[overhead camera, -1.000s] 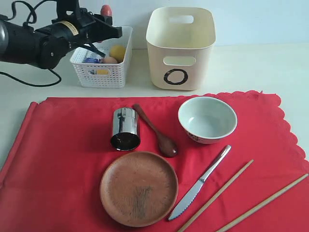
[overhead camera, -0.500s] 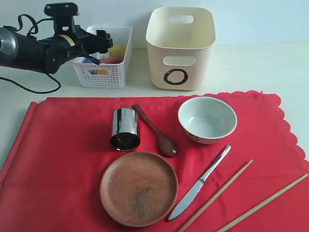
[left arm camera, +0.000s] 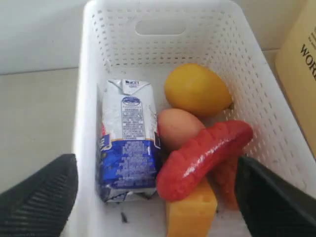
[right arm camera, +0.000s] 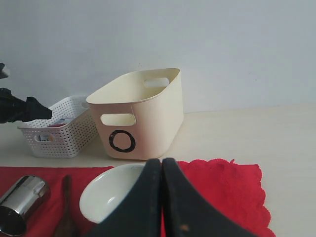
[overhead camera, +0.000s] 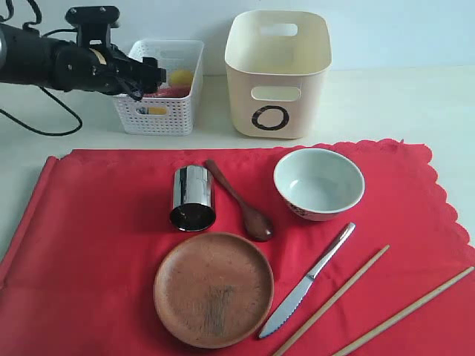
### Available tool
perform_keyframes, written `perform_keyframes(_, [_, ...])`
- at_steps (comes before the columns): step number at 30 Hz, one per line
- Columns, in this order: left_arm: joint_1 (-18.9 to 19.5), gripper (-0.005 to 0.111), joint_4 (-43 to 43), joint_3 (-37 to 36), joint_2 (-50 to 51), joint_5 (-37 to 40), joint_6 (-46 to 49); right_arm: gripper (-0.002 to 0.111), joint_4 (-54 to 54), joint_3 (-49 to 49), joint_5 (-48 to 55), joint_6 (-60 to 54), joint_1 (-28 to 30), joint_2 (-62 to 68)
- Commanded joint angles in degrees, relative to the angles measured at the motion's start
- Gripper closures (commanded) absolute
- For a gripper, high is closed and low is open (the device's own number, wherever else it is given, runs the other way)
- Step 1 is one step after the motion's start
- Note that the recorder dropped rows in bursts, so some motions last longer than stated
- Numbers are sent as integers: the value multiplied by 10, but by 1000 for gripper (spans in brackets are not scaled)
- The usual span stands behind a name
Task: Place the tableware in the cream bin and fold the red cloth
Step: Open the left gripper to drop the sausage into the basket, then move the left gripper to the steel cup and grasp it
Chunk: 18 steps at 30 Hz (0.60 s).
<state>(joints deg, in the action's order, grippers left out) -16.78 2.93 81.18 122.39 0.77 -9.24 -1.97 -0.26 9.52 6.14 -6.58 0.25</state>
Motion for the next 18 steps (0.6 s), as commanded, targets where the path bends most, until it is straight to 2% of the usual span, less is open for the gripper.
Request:
perform_keyframes(1, [3,26,-1,4,-46,82,19,108,4,3,-6,-1,-1,-2])
perform_keyframes(4, [3,40,-1,4,-76,130,20,108,4,3,-6,-1,-1,-2])
perform_keyframes(10, [3,101,-1,3,-133,222,20,108,4,3,-6,-1,-1,-2])
perform_keyframes(11, [3,106,-1,3,-141,240,22,108,4,3,-6,-1,-1,-2])
perform_keyframes(14, [2,106,-1,-11,-166,269,21,108,4,3,-6,-1,-1,-2])
perform_keyframes(18, [2,106,-4,-58,-204,270,21,108,4,3,-6,-1,-1,-2])
